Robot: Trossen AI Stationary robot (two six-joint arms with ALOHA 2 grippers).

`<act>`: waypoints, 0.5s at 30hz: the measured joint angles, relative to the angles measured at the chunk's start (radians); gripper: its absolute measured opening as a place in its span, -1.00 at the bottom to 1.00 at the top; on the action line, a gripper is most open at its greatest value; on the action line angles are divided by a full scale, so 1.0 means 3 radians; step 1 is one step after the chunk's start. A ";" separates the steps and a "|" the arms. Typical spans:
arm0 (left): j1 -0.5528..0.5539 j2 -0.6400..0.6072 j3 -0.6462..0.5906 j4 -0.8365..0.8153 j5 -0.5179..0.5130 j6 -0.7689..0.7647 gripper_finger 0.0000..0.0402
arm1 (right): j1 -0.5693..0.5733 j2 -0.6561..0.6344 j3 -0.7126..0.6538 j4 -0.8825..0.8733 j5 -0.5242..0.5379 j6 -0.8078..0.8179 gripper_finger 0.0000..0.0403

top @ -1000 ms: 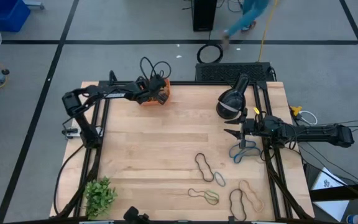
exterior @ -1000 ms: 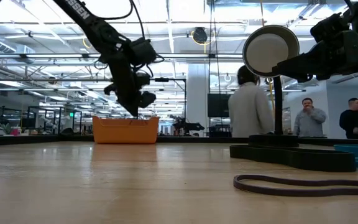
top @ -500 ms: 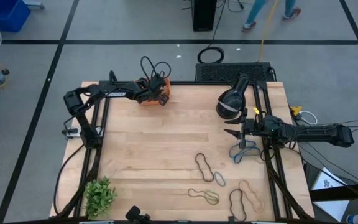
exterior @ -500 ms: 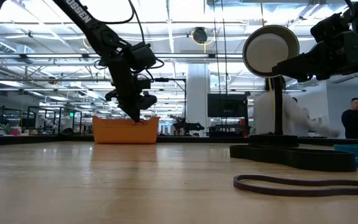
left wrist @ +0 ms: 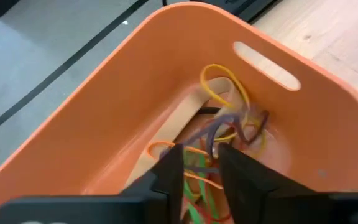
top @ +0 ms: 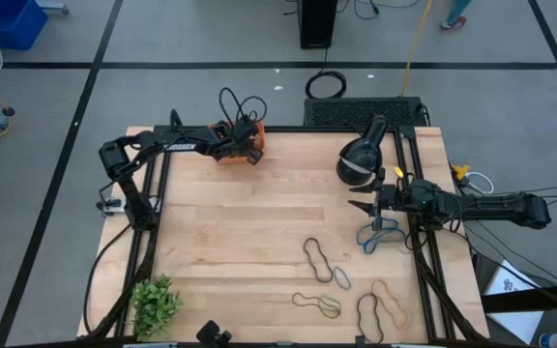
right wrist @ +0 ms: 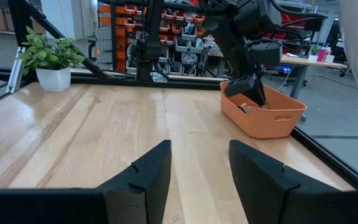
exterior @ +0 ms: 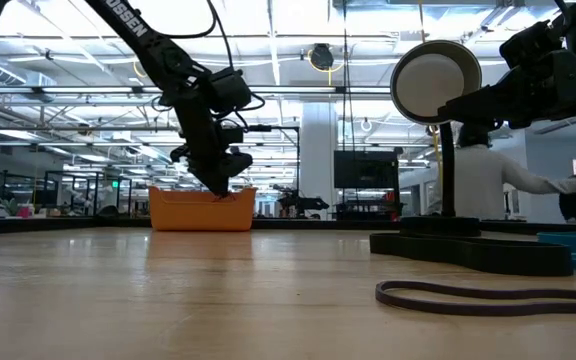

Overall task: Pick and place rubber bands into bin
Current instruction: Put the left purple rubber band into the orange container, then put the top blue rubber band into the orange container

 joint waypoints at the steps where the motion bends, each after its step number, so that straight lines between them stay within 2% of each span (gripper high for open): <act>1: -0.0005 0.0000 0.0000 0.0001 0.0044 0.0006 -0.40 | -0.0001 0.0000 0.0001 -0.0001 0.0000 0.0000 -0.23; 7: -0.0039 -0.0080 0.0005 -0.0018 0.0130 0.0073 -0.17 | 0.0000 0.0001 0.0001 0.0000 -0.0008 0.0001 -0.23; 15: -0.0124 -0.0461 0.0003 -0.0070 0.0168 0.0074 -0.11 | 0.0000 0.0002 0.0001 0.0002 -0.0035 -0.0022 -0.23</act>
